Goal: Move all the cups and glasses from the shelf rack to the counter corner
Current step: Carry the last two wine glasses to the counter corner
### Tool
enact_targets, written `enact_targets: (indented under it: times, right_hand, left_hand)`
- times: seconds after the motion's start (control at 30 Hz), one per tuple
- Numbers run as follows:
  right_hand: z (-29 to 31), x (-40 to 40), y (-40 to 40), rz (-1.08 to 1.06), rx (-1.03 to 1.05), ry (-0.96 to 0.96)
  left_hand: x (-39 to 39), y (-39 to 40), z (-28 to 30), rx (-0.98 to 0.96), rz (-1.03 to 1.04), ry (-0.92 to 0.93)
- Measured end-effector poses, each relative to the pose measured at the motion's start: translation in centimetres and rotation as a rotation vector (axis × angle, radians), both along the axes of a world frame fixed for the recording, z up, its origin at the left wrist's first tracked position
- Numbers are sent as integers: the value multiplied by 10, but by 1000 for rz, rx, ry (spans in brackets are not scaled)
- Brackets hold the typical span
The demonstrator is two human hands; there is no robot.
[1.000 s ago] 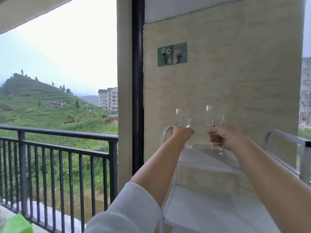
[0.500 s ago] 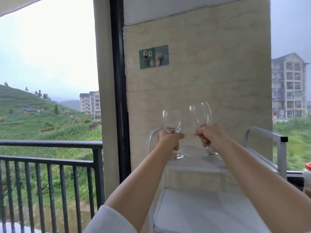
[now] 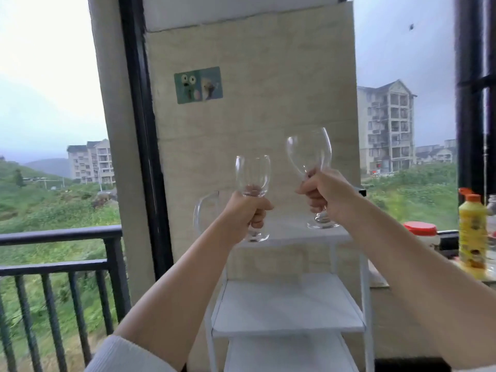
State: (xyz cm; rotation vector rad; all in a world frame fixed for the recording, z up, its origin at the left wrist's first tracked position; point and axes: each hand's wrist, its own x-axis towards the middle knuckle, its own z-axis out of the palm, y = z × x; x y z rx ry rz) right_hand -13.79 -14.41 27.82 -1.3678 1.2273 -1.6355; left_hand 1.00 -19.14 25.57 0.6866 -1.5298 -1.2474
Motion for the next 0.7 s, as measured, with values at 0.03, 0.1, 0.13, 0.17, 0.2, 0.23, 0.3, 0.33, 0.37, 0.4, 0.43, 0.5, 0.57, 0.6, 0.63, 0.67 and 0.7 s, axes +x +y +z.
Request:
enact_targets:
  times: [0.03,0.1,0.13,0.17,0.2,0.23,0.3,0.33,0.37,0.4,0.43,0.5,0.57,0.6,0.63,0.67,0.7]
  right_hand:
    - [-3,-7,15,-12,1,2]
    - [-10,-22,47,-54,0,-5]
    - [-14,-30,62,-73,-1,-14]
    - [-17,-36,78,-101,0,-17]
    - [-23,-44,98,-147,-2,-29]
    - [-29,-53,112,-182,0,-44]
    - [-41,-70,149,-273,31,-65]
    - [-47,-80,168,-325,40,-70]
    - [-52,-89,182,-360,54,-77]
    - [-56,-99,201,-408,71,-81]
    - [-59,-110,224,-468,76,-84]
    - [-65,-130,270,-565,75,-103]
    - [-72,-152,321,-674,88,-147]
    - [-76,-162,348,-737,97,-166]
    - [-82,-172,376,-799,113,-172]
    - [-87,-180,401,-849,136,-166]
    - [-93,-189,428,-899,151,-164]
  left_hand:
    - [-4,7,-4,-1,-81,-9]
    - [-18,21,-12,21,-232,-25]
    - [-26,29,-15,31,-290,-37]
    - [-35,35,-19,33,-349,-49]
    - [-48,45,-24,31,-418,-69]
    - [-60,55,-26,23,-475,-85]
    - [-91,77,-35,14,-609,-94]
    - [-107,90,-39,22,-670,-101]
    - [-121,100,-41,24,-710,-104]
    - [-138,113,-45,29,-766,-98]
    - [-158,130,-51,41,-842,-96]
    - [-196,164,-62,46,-968,-129]
    - [-235,206,-74,35,-1085,-164]
    - [-256,230,-80,29,-1143,-177]
    - [-276,255,-86,34,-1201,-189]
    - [-294,277,-92,42,-1250,-199]
    - [-312,301,-98,53,-1305,-211]
